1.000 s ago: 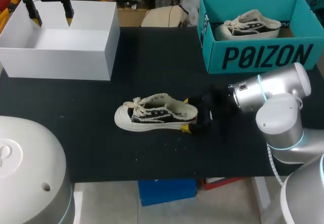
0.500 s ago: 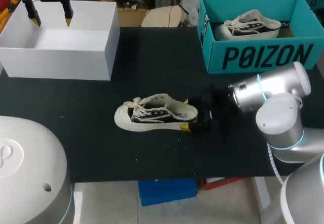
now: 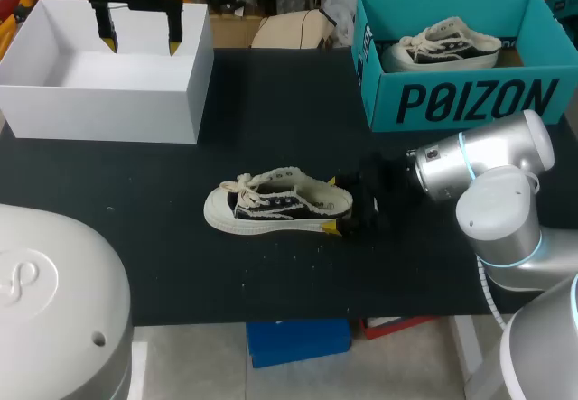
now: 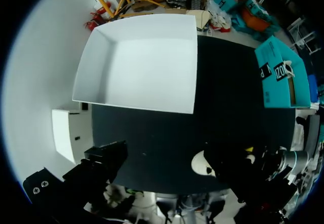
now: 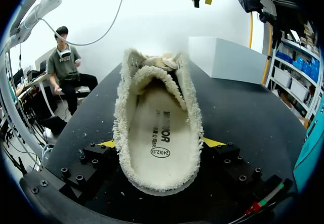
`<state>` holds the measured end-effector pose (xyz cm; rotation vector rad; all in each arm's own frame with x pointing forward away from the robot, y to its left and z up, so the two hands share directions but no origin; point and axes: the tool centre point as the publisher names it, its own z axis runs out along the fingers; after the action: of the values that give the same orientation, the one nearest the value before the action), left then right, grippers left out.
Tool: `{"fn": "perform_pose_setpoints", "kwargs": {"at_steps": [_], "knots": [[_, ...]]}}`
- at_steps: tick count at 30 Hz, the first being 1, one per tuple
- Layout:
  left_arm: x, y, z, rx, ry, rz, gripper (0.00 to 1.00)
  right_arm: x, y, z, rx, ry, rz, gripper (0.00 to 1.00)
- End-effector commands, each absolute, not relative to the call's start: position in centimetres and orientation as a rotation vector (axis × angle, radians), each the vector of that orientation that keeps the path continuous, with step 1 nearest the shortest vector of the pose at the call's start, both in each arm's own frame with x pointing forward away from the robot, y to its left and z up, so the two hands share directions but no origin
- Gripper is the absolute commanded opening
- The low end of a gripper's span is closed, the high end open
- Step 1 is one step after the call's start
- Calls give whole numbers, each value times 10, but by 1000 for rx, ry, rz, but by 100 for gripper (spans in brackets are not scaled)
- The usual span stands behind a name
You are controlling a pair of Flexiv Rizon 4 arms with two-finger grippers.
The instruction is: Take the shoe out of the shoebox, open the shoe tongue, remove and reinsert the insole, then place the shoe into the shoebox
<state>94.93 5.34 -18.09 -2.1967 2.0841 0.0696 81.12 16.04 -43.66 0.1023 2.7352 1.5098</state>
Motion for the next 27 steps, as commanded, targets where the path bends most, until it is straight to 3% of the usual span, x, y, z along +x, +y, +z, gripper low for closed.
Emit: {"fn": "perform_pose_setpoints", "kwargs": {"at_steps": [1, 13, 27], "knots": [[920, 31, -182, -2136, 2025, 1, 100, 811, 162, -437, 103, 2738, 1508, 0], [869, -24, -198, -2104, 2187, -129, 100, 811, 162, -437, 103, 2738, 1508, 0], [869, -24, -198, -2104, 2187, -129, 100, 811, 162, -437, 103, 2738, 1508, 0]]}}
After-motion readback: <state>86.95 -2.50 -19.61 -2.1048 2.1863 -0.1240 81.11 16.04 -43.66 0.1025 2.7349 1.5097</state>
